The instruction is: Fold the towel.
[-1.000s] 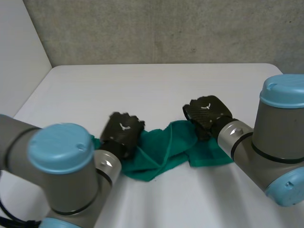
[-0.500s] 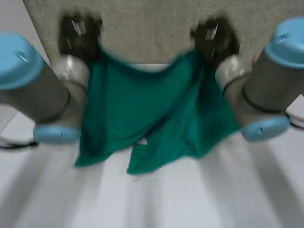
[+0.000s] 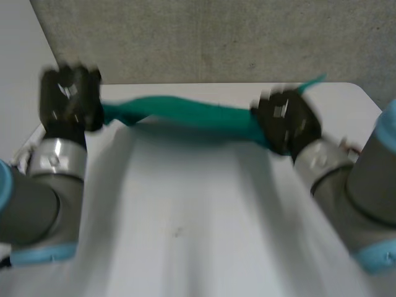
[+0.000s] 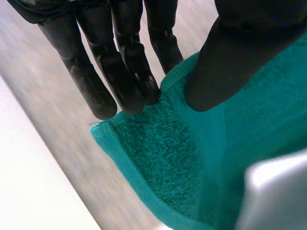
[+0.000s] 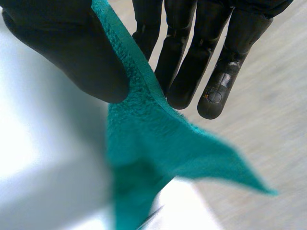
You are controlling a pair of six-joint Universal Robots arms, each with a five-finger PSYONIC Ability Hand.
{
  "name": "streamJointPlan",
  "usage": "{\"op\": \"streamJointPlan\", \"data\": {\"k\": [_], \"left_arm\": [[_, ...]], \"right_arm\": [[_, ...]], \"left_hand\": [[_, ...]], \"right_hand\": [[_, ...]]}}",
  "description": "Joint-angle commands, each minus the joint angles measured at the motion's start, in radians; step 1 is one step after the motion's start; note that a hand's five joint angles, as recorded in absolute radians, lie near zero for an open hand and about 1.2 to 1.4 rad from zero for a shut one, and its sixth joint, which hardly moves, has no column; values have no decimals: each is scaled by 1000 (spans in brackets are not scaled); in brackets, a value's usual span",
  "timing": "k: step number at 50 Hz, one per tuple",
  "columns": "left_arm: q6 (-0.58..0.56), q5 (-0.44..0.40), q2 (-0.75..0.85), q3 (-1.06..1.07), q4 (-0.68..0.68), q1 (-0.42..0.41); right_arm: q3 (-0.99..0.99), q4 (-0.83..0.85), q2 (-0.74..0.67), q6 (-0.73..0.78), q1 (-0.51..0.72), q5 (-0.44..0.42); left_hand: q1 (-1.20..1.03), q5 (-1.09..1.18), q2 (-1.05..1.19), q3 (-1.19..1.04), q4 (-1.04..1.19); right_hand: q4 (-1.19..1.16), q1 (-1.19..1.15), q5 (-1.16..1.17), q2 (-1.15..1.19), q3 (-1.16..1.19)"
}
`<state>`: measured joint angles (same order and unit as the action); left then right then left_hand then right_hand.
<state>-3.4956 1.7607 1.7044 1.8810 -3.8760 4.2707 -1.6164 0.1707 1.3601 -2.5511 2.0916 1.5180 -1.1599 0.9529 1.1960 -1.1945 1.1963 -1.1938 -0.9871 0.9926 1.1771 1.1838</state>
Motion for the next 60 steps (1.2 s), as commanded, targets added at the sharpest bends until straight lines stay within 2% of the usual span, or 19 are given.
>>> {"op": "streamJointPlan", "data": {"k": [1,4,9,14,20,26,29,30,32,33,37,44,49,60], "left_arm": [[13,-7,113,102,23,-2],[16,-7,118,101,49,4],[17,-6,104,99,70,3],[17,-6,63,107,81,1],[17,-7,46,112,108,1],[18,-9,31,110,125,-2],[18,-9,23,107,127,-2],[17,-9,20,106,127,-2],[17,-9,20,104,127,-2],[18,-9,18,102,128,0],[17,-10,9,93,133,1],[13,-10,6,28,170,-8],[17,-9,4,-48,245,-34],[47,-7,-41,-177,328,-92]], "right_arm": [[-108,-40,-122,-29,4,-4],[-105,-43,-128,-66,1,-10],[-92,-45,-104,-167,-54,-27],[-92,-45,-41,-201,-134,-62],[-92,-101,-16,-184,-272,-188],[-92,-240,-21,-178,-370,-271],[-94,-238,-24,-176,-381,-282],[-85,-231,-53,-167,-413,-326],[-80,-229,-70,-163,-423,-337],[-57,-224,-132,-147,-451,-367],[-17,-235,-214,-129,-470,-401],[-8,-229,-279,-150,-459,-418],[4,-195,-291,-320,-443,-420],[30,-125,-328,-428,-374,-409]], "left_hand": [[-236,269,200,-202,200],[-236,269,200,-202,200],[-236,269,200,-202,200],[-236,269,200,-202,200],[-236,269,200,-202,200],[-236,269,200,-202,200],[-236,269,200,-202,200],[-236,269,200,-202,200],[-236,269,200,-202,200],[-236,269,200,-202,200],[-236,269,200,-202,200],[-236,269,200,-202,200],[-236,269,200,-202,200],[-236,269,200,-202,200]], "right_hand": [[-202,-409,229,219,212],[-202,-409,229,219,212],[605,398,-579,-588,-595],[792,585,-765,-775,-782],[792,585,-765,-775,-782],[768,562,-742,-752,-758],[762,556,-736,-746,-752],[748,541,-721,-731,-738],[745,538,-718,-728,-735],[727,521,-701,-711,-717],[710,503,-683,-693,-700],[683,476,-657,-666,-673],[666,459,-639,-649,-656],[484,277,-457,-467,-474]]}}
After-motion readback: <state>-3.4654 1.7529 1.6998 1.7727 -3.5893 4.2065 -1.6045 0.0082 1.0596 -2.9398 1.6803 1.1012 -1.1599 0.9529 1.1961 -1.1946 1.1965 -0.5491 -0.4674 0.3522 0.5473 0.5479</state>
